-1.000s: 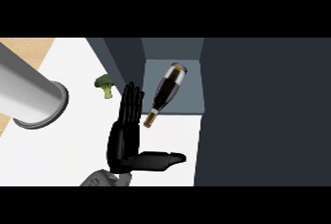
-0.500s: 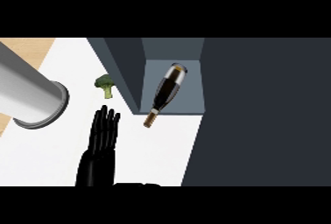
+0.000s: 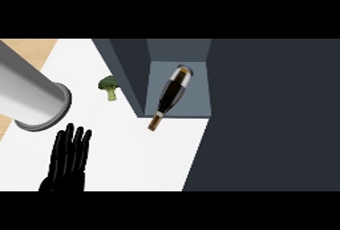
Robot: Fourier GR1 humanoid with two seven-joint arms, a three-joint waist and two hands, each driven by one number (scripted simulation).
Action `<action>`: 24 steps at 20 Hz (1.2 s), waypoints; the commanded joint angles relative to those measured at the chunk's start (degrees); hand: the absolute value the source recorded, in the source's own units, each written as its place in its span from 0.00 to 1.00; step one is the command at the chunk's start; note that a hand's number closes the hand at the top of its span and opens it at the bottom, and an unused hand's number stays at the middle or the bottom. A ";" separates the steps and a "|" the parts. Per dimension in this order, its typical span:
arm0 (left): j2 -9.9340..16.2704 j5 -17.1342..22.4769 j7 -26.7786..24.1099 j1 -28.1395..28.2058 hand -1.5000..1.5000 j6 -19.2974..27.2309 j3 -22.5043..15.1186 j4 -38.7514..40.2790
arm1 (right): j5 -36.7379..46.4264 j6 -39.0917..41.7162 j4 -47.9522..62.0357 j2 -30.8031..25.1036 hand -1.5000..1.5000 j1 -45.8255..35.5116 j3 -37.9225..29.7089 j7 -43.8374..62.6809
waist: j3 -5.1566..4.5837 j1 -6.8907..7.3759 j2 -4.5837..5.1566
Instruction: Pick up the wine, place it into the cabinet and close the cabinet
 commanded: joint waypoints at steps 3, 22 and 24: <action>3.71 4.01 0.00 2.71 0.00 -3.77 5.89 -3.24 | 3.83 -4.52 -2.46 8.98 1.00 -7.41 14.63 9.03 | -0.17 0.32 0.00; 13.92 15.62 -3.36 15.00 0.00 -21.89 21.10 -6.32 | -2.50 -33.30 23.38 12.68 1.00 -47.50 9.51 10.03 | -0.15 3.10 0.68; 15.21 18.19 -4.03 15.53 0.00 -25.06 25.04 -5.31 | -4.86 -35.40 29.00 12.78 1.00 -52.56 7.89 8.94 | -0.11 3.52 0.72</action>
